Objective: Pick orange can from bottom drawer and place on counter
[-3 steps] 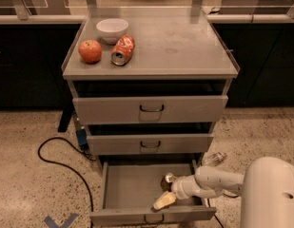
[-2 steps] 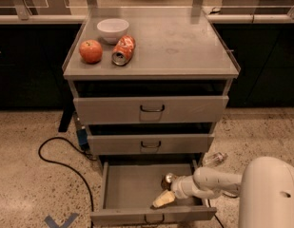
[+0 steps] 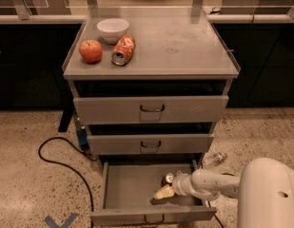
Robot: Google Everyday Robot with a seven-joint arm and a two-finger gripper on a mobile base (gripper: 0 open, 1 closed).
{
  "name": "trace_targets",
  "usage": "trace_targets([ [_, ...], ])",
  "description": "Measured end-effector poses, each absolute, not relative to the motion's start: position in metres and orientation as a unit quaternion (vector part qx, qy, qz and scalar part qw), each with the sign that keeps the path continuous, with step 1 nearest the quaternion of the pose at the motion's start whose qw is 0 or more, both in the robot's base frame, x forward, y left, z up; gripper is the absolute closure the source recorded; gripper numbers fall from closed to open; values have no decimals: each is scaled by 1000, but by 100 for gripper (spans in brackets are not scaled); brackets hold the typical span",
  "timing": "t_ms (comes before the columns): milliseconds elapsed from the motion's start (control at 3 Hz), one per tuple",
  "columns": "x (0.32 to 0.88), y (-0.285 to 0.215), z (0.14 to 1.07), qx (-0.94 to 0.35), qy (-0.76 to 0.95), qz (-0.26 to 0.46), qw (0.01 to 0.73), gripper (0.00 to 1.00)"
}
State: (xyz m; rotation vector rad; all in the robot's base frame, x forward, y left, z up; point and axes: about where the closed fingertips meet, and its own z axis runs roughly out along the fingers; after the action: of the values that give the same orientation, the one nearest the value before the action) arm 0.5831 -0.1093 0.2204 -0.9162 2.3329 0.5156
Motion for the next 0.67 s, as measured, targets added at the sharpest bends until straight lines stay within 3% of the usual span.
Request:
trace_targets([
  [667, 575, -97, 191, -362, 876, 195, 254, 0],
])
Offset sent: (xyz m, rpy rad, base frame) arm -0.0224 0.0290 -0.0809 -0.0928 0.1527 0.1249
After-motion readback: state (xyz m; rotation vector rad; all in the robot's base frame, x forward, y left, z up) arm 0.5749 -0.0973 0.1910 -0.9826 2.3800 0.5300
